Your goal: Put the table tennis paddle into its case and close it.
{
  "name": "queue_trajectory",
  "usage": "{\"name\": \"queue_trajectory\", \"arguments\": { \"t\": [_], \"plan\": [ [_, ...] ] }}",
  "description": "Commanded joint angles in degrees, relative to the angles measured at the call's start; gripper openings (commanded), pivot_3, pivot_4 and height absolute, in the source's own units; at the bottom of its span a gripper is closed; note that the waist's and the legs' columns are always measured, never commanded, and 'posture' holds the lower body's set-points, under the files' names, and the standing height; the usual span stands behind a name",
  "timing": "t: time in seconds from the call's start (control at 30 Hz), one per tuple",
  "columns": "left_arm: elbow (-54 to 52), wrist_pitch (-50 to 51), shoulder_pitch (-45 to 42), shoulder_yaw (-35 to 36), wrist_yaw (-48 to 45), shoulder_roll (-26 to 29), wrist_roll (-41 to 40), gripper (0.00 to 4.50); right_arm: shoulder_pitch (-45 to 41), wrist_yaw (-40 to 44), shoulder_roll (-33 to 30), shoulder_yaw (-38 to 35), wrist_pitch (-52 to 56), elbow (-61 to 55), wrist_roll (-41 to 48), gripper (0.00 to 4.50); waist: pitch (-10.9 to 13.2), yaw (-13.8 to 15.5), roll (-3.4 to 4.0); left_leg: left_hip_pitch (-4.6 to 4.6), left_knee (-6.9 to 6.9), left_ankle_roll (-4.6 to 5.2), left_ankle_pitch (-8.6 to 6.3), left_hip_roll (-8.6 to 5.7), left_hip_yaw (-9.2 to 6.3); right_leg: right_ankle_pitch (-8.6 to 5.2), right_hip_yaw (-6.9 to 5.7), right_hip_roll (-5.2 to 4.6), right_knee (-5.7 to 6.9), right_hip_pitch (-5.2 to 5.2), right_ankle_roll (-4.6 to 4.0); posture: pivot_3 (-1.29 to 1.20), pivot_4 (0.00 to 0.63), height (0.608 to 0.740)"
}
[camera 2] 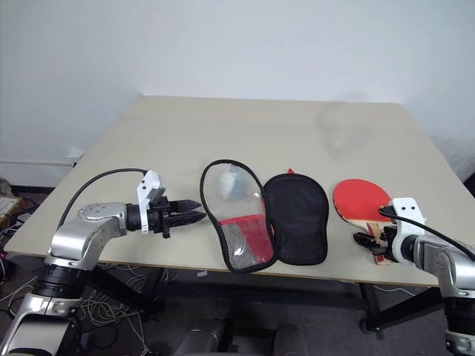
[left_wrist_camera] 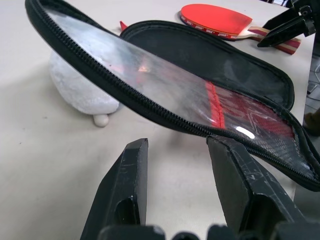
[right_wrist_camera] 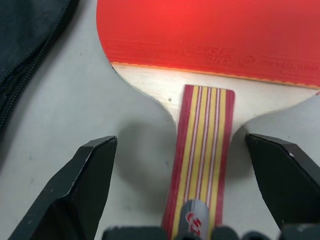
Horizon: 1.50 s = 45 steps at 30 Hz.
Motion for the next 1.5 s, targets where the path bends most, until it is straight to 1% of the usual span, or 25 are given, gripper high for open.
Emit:
{"name": "queue_trajectory", "arguments": {
  "t": [0.03, 0.1, 0.2, 0.3, 0.37, 0.4, 0.57, 0.77, 0.9, 1.03, 1.13, 1.23, 1.33, 1.5],
  "plan": [
    [-3.0, 0.0, 0.2, 1.9, 0.5, 1.0, -1.0, 1.98, -0.8, 0.5, 1.4, 1.7, 0.0, 0.3, -0.2, 3.18, 0.0, 0.0, -0.07, 0.0, 0.0, 0.0, 0.0, 0.0, 0.0, 0.0, 0.0, 0.0, 0.0, 0.0, 0.0, 0.0, 0.0, 0.74],
    [-3.5, 0.0, 1.0, 2.3, 1.0, 1.1, -1.1, 1.98, -1.1, 0.9, 1.4, 2.5, 0.0, 0.9, -0.7, 2.51, 0.0, -0.1, -0.1, 0.0, 0.0, -0.01, 0.0, 0.03, 0.0, 0.0, 0.01, 0.01, 0.0, 0.0, 0.0, 0.0, 0.0, 0.74],
    [-4.2, 0.0, 1.9, 2.4, 2.0, 0.8, -1.1, 1.98, -2.3, 1.4, 1.6, 4.1, 0.2, 2.7, -1.7, 2.51, 0.0, -0.3, -0.22, 0.03, -0.01, -0.01, -0.01, 0.09, 0.01, 0.0, 0.03, 0.06, 0.0, -0.01, 0.0, 0.0, 0.0, 0.74],
    [-4.6, 0.0, 2.3, 2.9, 2.8, 0.6, -1.5, 1.98, -3.1, 1.3, 1.9, 4.5, 0.0, 3.6, -2.4, 1.97, 0.0, -0.3, -0.36, 0.07, 0.0, -0.02, -0.01, 0.16, 0.01, 0.02, 0.02, 0.08, 0.0, 0.03, -0.04, 0.0, 0.0, 0.74],
    [-4.4, 0.0, 2.3, 3.0, 3.0, 0.7, -1.6, 1.98, -3.5, 1.5, 1.9, 4.8, -0.2, 4.1, -2.8, 1.34, 0.0, -0.3, -0.38, 0.07, 0.0, -0.02, -0.01, 0.16, 0.02, 0.02, 0.05, 0.06, 0.0, 0.03, -0.04, 0.0, 0.0, 0.74],
    [-4.2, -0.1, 2.5, 3.0, 3.0, 0.8, -1.6, 1.98, -3.7, 1.3, 2.1, 4.5, 0.2, 3.9, -2.8, 1.15, 0.0, -0.3, -0.41, 0.07, 0.0, -0.02, -0.02, 0.16, 0.02, 0.02, 0.07, 0.06, 0.0, 0.03, -0.04, 0.0, 0.0, 0.74],
    [-3.1, -0.2, 2.0, 3.4, 2.6, 1.2, -1.4, 1.98, -3.6, 0.7, 3.1, 2.8, 0.7, 2.5, -2.6, 1.14, 0.0, -0.3, -0.44, 0.07, 0.0, -0.03, -0.02, 0.18, 0.06, 0.02, 0.14, 0.06, 0.0, 0.0, -0.04, 0.0, 0.0, 0.74],
    [-0.8, -1.4, 0.2, 2.8, 2.2, 0.5, -0.8, 1.98, -7.9, -0.8, 3.6, 0.3, 2.2, 2.1, -2.4, 1.14, 0.0, -0.3, -0.4, 0.05, -0.02, -0.03, -0.02, 0.23, 0.16, 0.03, 0.18, 0.07, 0.03, -0.13, -0.06, 0.0, 0.0, 0.74],
    [0.4, -2.3, -0.4, 1.4, 1.2, -0.4, -0.4, 1.98, -10.6, -1.2, 3.1, -2.5, 6.1, -2.1, -0.8, 1.14, 0.1, 0.0, -0.15, -0.05, -0.05, -0.02, -0.01, 0.09, 0.2, 0.04, 0.23, 0.01, 0.04, -0.26, -0.05, 0.0, 0.0, 0.74],
    [1.2, -2.4, -1.0, 0.7, 0.3, -0.8, -0.2, 1.98, -11.3, -2.2, 3.7, -4.1, 8.6, -6.4, 0.5, 1.14, 0.1, 0.1, -0.06, -0.75, -0.05, 0.04, 0.04, -0.01, 0.13, 0.19, 0.21, 0.11, 0.1, -0.94, 0.11, 0.0, 0.0, 0.74],
    [2.2, -2.8, -1.9, 0.1, -0.3, -1.1, 0.1, 1.98, -11.9, -4.1, 5.3, -5.2, 10.5, -9.6, 1.0, 1.14, 0.1, 0.1, -0.07, -0.75, -0.03, 0.24, 0.15, -0.2, 0.11, 0.24, 0.19, 0.14, 0.1, -0.89, 0.04, 0.0, 0.0, 0.74],
    [2.8, -2.6, -2.9, 0.1, -0.6, -1.6, -0.1, 1.98, -12.4, -6.1, 6.3, -6.0, 11.4, -11.3, 0.6, 1.14, 0.1, 0.1, -0.07, -0.74, 0.02, 0.17, 0.11, -0.22, 0.11, 0.12, 0.14, 0.17, 0.11, -0.87, 0.31, 0.0, 0.0, 0.74],
    [3.1, -2.8, -2.9, -0.5, -0.9, -1.9, 0.2, 1.98, -12.4, -7.1, 6.0, -5.9, 12.0, -12.8, 0.3, 1.14, 0.1, 0.1, -0.06, -0.73, 0.11, 0.1, 0.07, -0.21, 0.13, 0.22, 0.15, 0.13, 0.12, -0.81, 0.4, 0.0, 0.0, 0.74],
    [3.4, -2.7, -3.1, -0.6, -1.0, -2.3, 0.2, 1.98, -9.5, -8.5, 3.6, -2.0, 8.7, -13.7, -3.1, 1.14, 0.1, 0.1, -0.09, -0.74, 0.17, 0.14, 0.09, -0.15, 0.15, 0.33, 0.21, 0.05, 0.11, -0.8, 0.42, 0.0, 0.0, 0.74]
  ]
}}
